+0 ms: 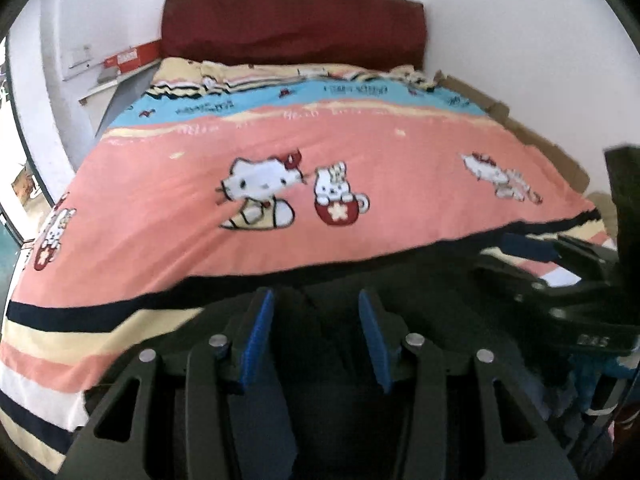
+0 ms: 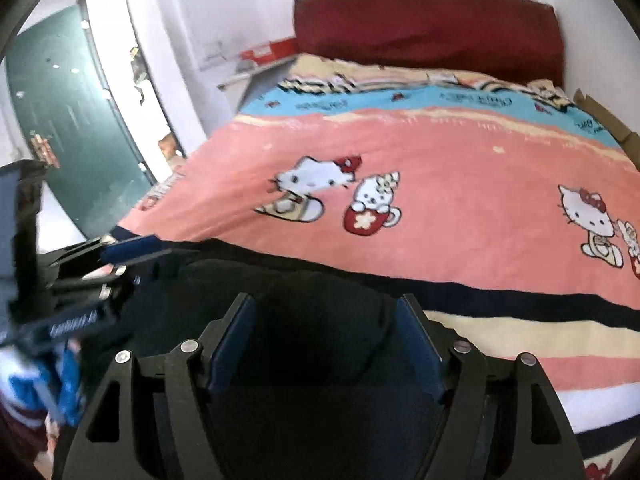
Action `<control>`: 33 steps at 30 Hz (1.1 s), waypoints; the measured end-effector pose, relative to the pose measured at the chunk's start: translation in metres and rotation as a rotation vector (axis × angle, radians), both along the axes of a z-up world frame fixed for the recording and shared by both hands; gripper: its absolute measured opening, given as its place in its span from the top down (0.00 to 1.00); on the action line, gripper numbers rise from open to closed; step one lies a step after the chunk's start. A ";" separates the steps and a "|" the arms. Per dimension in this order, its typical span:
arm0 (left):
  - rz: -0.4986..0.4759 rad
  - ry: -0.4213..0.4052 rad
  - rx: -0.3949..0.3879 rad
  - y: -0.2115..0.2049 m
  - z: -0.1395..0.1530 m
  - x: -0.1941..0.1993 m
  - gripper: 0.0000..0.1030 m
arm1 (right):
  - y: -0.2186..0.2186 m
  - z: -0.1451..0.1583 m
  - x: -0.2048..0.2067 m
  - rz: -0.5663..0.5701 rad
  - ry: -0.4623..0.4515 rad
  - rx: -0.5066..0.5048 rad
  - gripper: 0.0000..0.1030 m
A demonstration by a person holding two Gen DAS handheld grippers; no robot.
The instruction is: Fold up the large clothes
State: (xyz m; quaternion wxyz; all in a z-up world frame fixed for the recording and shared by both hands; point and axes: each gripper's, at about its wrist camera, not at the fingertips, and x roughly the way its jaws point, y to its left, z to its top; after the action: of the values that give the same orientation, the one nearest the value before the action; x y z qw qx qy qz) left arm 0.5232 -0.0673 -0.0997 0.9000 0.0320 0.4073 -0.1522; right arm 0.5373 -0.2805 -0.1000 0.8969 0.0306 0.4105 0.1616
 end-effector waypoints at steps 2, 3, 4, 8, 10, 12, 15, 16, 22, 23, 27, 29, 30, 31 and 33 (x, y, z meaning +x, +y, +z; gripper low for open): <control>-0.014 0.019 0.006 -0.006 -0.012 -0.003 0.58 | 0.003 -0.016 0.008 -0.008 0.038 -0.017 0.30; -0.022 0.021 0.021 -0.008 -0.019 -0.008 0.58 | 0.003 -0.024 0.008 -0.010 0.053 -0.011 0.30; -0.031 0.019 0.033 -0.010 -0.022 -0.013 0.58 | 0.003 -0.031 0.006 -0.010 0.067 0.000 0.30; -0.092 0.024 0.074 -0.013 -0.030 -0.055 0.58 | 0.007 -0.045 -0.025 0.040 0.084 -0.013 0.30; -0.116 0.010 0.121 -0.014 -0.032 -0.077 0.58 | 0.013 -0.044 -0.049 0.087 0.084 -0.048 0.30; -0.128 -0.002 0.134 -0.011 -0.030 -0.098 0.58 | 0.016 -0.040 -0.073 0.127 0.080 -0.072 0.30; -0.124 -0.016 0.155 -0.007 -0.031 -0.122 0.58 | 0.018 -0.037 -0.105 0.162 0.075 -0.119 0.30; -0.120 -0.021 0.152 -0.005 -0.033 -0.128 0.58 | 0.017 -0.038 -0.111 0.165 0.077 -0.122 0.30; -0.084 -0.047 0.158 -0.005 -0.055 -0.126 0.58 | 0.009 -0.060 -0.114 0.153 0.092 -0.098 0.29; -0.077 -0.044 0.163 -0.007 -0.058 -0.120 0.58 | 0.009 -0.068 -0.109 0.139 0.099 -0.095 0.29; -0.050 -0.030 0.149 -0.007 -0.069 -0.100 0.58 | 0.017 -0.091 -0.087 0.112 0.121 -0.108 0.29; -0.036 -0.015 0.148 -0.007 -0.072 -0.092 0.58 | 0.015 -0.097 -0.079 0.100 0.131 -0.096 0.29; -0.033 -0.005 0.154 -0.008 -0.073 -0.090 0.58 | 0.016 -0.098 -0.074 0.092 0.140 -0.096 0.29; -0.034 0.009 0.159 -0.008 -0.071 -0.089 0.58 | 0.017 -0.097 -0.072 0.087 0.148 -0.101 0.29; -0.039 0.031 0.152 -0.004 -0.063 -0.092 0.58 | 0.018 -0.089 -0.071 0.080 0.164 -0.115 0.30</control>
State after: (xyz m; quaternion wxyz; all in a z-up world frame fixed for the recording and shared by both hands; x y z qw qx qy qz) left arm 0.4310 -0.0717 -0.1627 0.8855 0.1057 0.4308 -0.1387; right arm 0.4663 -0.2620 -0.1890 0.8534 -0.0243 0.4920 0.1705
